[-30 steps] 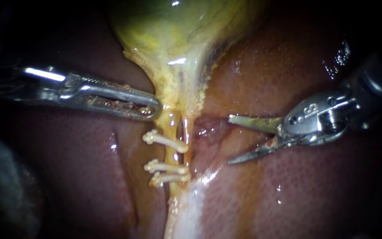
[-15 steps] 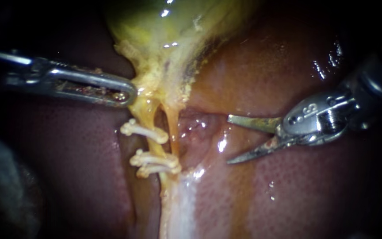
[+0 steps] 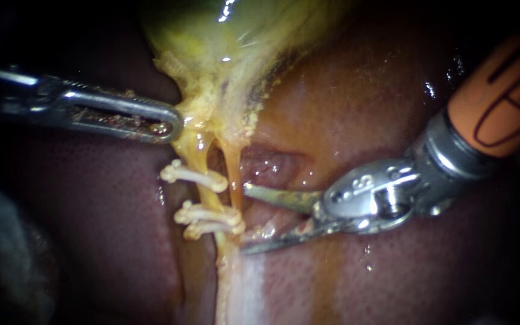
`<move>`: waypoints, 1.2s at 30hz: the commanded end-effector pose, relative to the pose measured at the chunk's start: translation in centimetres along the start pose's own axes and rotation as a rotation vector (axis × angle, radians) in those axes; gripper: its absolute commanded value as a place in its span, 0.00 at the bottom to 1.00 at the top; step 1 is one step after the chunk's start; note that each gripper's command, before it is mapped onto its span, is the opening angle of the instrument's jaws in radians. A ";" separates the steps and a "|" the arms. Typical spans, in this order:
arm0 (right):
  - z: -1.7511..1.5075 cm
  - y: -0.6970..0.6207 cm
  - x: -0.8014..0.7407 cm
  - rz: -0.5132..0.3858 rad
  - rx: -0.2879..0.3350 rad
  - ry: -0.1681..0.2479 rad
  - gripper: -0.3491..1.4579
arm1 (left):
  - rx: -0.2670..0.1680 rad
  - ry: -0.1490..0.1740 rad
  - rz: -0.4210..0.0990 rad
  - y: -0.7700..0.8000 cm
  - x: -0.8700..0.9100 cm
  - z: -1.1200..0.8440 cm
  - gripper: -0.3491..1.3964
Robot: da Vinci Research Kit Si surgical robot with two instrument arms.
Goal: Go to the cutting position left tube
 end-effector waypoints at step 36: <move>0.74 0.33 0.05 0.101 0.259 0.178 0.95 | 0.003 0.002 0.000 0.02 -0.01 0.03 0.00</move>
